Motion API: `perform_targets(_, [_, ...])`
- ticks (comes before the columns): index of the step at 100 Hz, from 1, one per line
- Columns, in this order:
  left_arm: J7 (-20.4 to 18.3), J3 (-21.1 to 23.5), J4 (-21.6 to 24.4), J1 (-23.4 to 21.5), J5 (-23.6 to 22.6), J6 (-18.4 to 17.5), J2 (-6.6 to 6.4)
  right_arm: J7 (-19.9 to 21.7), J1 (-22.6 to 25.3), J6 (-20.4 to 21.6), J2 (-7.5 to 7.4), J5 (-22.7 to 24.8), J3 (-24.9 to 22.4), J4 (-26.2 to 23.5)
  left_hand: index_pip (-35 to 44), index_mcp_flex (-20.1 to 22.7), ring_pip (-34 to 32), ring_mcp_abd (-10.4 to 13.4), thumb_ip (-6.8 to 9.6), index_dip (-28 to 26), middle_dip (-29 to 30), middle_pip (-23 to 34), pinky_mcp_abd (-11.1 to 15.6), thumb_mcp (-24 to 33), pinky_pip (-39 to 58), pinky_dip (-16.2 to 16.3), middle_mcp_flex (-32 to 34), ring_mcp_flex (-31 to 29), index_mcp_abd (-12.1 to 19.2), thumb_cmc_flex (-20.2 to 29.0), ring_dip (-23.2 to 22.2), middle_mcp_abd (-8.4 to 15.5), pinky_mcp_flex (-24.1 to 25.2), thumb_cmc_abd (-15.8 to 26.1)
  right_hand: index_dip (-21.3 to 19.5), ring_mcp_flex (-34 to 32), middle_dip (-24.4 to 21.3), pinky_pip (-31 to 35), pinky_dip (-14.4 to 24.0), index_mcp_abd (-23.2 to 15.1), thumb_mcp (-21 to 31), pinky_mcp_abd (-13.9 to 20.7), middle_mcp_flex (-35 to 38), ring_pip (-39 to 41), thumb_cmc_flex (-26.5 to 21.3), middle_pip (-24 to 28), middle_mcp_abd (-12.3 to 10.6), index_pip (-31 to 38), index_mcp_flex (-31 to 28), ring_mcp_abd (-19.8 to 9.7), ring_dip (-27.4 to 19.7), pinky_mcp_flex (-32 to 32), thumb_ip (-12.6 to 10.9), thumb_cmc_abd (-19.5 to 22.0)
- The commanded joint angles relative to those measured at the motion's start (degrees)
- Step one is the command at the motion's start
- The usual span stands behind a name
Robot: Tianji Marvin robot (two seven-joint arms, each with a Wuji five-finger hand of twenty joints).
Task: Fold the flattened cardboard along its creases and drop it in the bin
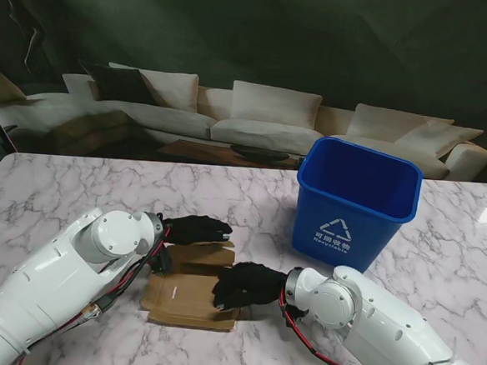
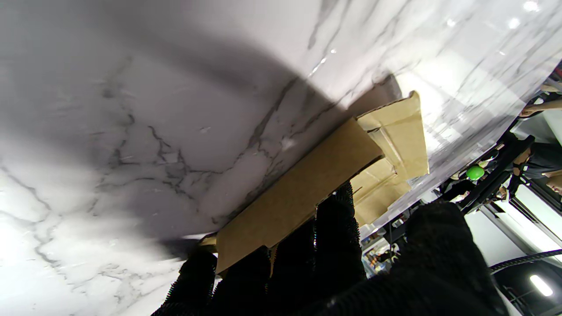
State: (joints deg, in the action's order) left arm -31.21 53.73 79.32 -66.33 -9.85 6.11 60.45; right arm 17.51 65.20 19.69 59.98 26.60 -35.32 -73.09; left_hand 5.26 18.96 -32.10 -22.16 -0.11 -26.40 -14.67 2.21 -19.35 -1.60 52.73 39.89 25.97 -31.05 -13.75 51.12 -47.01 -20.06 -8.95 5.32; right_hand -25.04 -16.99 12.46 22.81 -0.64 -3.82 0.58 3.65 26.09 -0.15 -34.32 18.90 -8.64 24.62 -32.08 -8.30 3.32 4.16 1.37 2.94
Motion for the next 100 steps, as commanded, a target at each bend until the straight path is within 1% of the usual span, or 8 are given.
perform_targets(1, [-1.1,0.3,0.7,-0.5,-0.3,-0.1,-0.39,1.2,1.0,-1.3,-0.29,0.9,1.0,2.4,-0.8,-1.5,-3.0,-0.9,-1.44,1.0,-2.0,2.0,-1.5,-0.8,3.1,2.4,3.4,-1.5,-0.4,0.2,-2.3,-0.2,-0.3,2.4,0.3,-0.2,0.6,2.8,-0.2,4.7,-0.8,-5.8,0.9,-0.4,-1.1,1.6,9.9,-0.6,1.0,2.6,-0.6,-0.6,0.5,1.0])
perform_targets(21, [-3.6,3.0,3.6,-2.3,-2.1,-1.2,-1.51,1.2,0.8,-1.6,-0.24,1.0,1.2,2.8,0.1,0.8,-0.9,-2.0,-1.48,1.2,-9.3,5.0,-3.0,-0.8,2.8,2.8,13.2,-2.1,-0.2,-0.5,-2.7,3.4,0.3,2.6,0.4,-0.2,0.4,2.8,-0.2,4.6,-0.8,-5.9,0.9,-0.4,-1.1,1.3,9.9,-0.6,1.0,2.7,-0.6,-0.6,0.5,1.0])
perform_targets(56, [-6.4,6.9,8.0,-5.6,-3.1,-3.4,-2.67,0.9,0.2,-2.0,-0.01,0.8,1.7,3.6,1.0,3.5,1.1,-1.8,-1.43,0.9,-12.7,6.4,-3.1,-0.7,2.1,2.1,15.9,-3.7,-0.4,-0.1,-0.9,3.0,-0.1,2.1,0.5,-0.1,0.3,2.9,-0.1,4.6,-0.8,-6.1,0.9,-0.4,-1.1,1.1,9.8,-0.6,1.0,2.8,-0.6,-0.5,0.4,1.0])
perform_targets(66, [-5.9,7.5,8.6,-6.7,-2.4,-3.4,-2.54,0.8,0.2,-2.0,-0.01,1.0,1.7,3.6,3.8,7.0,4.3,-1.1,-1.34,-1.3,-12.3,5.3,-2.5,-0.7,0.4,0.4,16.2,-4.1,-3.6,1.0,2.5,3.1,0.2,1.9,0.5,-0.2,0.3,3.0,-0.1,4.5,-0.7,-6.3,0.9,-0.3,-1.2,1.0,9.9,-0.5,1.0,2.8,-0.6,-0.5,0.4,1.0])
perform_targets(77, [-5.8,8.7,9.7,-8.0,-0.7,-2.8,-2.41,0.8,0.2,-2.2,0.0,1.0,1.6,3.7,3.1,6.8,9.9,0.4,-1.22,-2.9,-7.9,4.0,-1.5,-0.6,-2.6,-2.1,15.8,-3.7,-5.1,1.3,9.0,3.9,1.2,1.5,0.6,-0.2,0.3,3.0,-0.1,4.4,-0.8,-6.3,1.0,-0.4,-1.1,1.0,10.0,-0.6,1.0,2.8,-0.6,-0.4,0.4,1.0])
perform_targets(91, [-5.5,9.7,10.6,-9.0,-1.5,-5.1,-2.57,0.9,0.0,-2.4,0.01,1.0,1.7,3.9,1.0,3.5,14.7,3.7,-1.3,-1.4,-4.8,3.6,-0.8,-0.7,-6.6,-4.2,16.7,-2.1,-4.5,0.9,13.8,7.0,3.3,1.0,0.6,-0.2,0.3,3.1,-0.2,4.3,-0.8,-6.6,1.0,-0.3,-1.1,1.0,9.9,-0.6,1.2,3.0,-0.6,-0.4,0.4,1.0])
perform_targets(94, [-5.5,9.9,10.8,-9.2,-1.6,-5.6,-2.63,0.9,0.0,-2.4,0.01,1.1,1.7,3.9,0.9,3.1,15.0,4.1,-1.31,-1.3,-4.8,3.9,-0.7,-0.7,-7.1,-4.4,17.1,-1.8,-4.1,0.9,14.1,9.2,3.7,0.9,0.6,-0.2,0.3,3.1,-0.2,4.3,-0.8,-6.7,1.0,-0.3,-1.1,0.9,9.9,-0.6,1.2,3.2,-0.6,-0.4,0.4,1.0])
perform_targets(100, [-5.7,10.3,11.0,-9.6,-1.7,-6.5,-2.72,0.9,0.0,-2.5,0.01,1.1,1.7,3.9,1.0,2.7,15.9,4.9,-1.33,-1.2,-4.8,4.6,-0.6,-0.7,-8.6,-5.0,17.2,-1.4,-3.5,0.8,14.9,10.4,4.2,0.7,0.6,-0.1,0.3,3.1,-0.2,4.3,-0.8,-6.9,1.0,-0.3,-1.1,0.9,10.0,-0.6,1.2,3.4,-0.6,-0.4,0.4,0.9])
